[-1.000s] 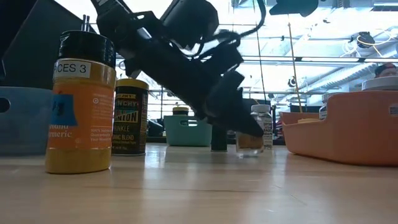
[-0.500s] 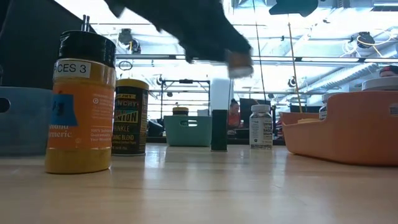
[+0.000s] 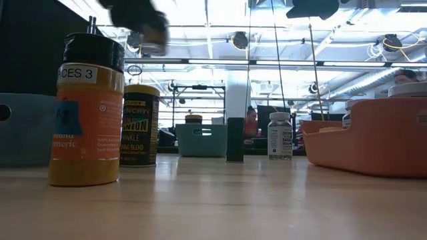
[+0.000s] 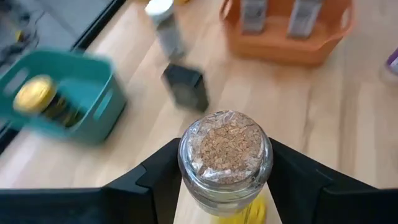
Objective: Sort spices by type
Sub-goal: Put the right brown seasoning bottle into the black bin
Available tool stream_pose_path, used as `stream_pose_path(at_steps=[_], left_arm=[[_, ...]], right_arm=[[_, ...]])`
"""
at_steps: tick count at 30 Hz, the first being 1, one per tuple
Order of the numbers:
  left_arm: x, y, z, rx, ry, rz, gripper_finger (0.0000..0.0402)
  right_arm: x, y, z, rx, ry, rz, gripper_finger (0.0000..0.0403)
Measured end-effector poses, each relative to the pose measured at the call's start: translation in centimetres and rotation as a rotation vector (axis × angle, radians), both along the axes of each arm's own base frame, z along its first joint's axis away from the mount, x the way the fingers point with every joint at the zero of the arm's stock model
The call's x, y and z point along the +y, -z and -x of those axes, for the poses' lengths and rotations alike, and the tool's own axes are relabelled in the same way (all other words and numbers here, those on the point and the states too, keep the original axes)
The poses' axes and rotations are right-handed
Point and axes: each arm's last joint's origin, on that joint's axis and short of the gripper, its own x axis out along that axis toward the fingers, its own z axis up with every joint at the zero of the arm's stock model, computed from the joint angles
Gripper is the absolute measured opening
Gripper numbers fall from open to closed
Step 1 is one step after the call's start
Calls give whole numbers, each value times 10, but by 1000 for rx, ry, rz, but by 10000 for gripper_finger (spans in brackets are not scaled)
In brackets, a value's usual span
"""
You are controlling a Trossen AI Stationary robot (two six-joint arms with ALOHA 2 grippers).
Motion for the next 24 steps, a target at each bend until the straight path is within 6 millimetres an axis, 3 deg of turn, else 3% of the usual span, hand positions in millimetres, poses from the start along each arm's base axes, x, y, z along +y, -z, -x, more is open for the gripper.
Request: stream_pose_path(at_steps=[4,12,24], left_arm=[[-2,2,37,51,-63,40,203],[-17,23,97,151,25,42,203],[-8,84,121,134,-126,92,203]], right_arm=[[-1,0,-2,-4,5,4,226],[-7,0,-4,-4,32,4,226],[-7,3,-8,8,36,9,226]])
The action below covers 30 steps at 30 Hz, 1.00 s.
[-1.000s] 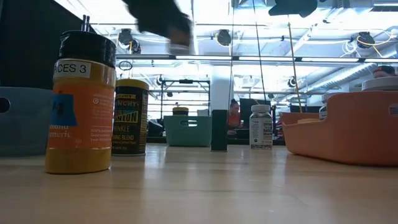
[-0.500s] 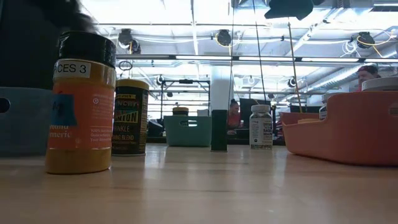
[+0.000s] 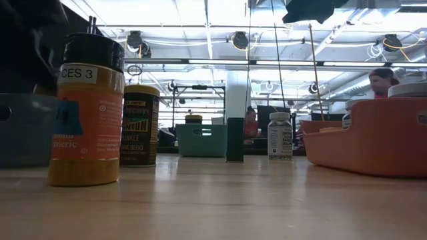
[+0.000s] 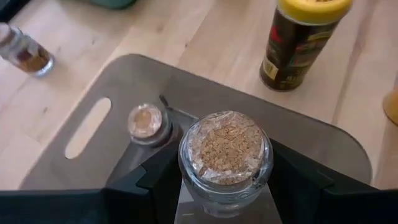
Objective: Sort spices by type
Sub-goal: Put the right brown seasoning bottle into the black bin
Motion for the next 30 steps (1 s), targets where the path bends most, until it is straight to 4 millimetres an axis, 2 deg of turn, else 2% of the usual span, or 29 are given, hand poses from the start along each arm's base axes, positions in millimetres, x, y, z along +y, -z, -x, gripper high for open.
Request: stream_pose_path(at_steps=[20,30], left_arm=[[10,41,10,-5,-67,42,203],[11,49,9,-67,-44,-9,203]], right_arm=[[2,2,-7,-8,-14,22,226],[2,2,-7,-6,-18,27,226]])
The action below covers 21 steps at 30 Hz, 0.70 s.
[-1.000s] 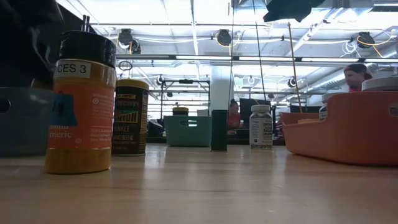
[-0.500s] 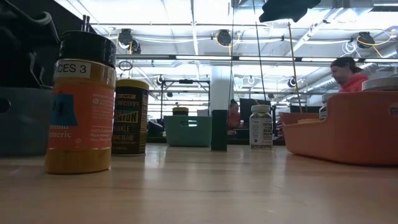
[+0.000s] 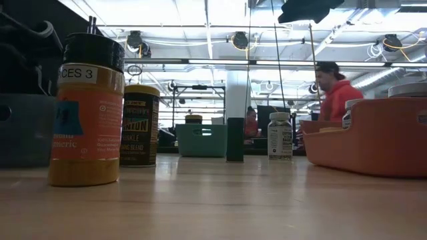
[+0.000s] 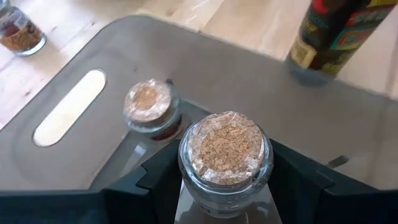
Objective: Sort spices by type
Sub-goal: Put the right brown seasoning bottle into the black bin
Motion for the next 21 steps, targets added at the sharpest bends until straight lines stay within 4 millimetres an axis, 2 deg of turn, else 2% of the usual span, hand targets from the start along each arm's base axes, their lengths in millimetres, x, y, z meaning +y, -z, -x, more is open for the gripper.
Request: stream_pose_path(at_steps=[21], left_arm=[[0,1,-1,-54,-13,-14,203]], right_arm=[[0,0,0,0,-1,0,226]])
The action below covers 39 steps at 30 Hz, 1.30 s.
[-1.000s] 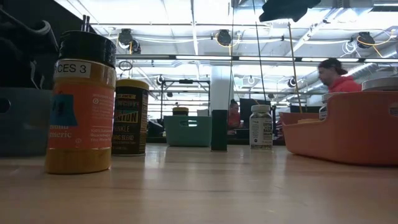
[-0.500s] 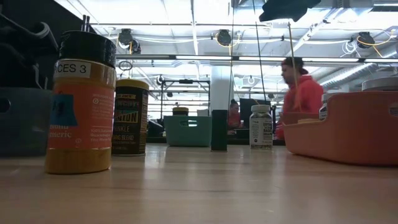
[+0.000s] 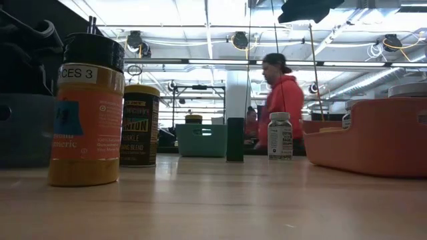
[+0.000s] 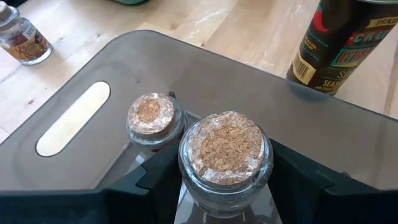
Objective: Sort spices by type
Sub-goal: Put the right brown seasoning bottle into the black bin
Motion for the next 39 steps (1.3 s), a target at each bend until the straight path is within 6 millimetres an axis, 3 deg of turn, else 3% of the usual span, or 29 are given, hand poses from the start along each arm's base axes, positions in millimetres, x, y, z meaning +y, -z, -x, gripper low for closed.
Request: stream_pose_path(at_steps=[30,39], left_arm=[[-4,10,-15,-26,-23,-59,204],[-3,10,-14,-29,-42,-48,238]], right_arm=[[0,0,0,2,-4,7,226],[0,0,0,2,-4,6,226]])
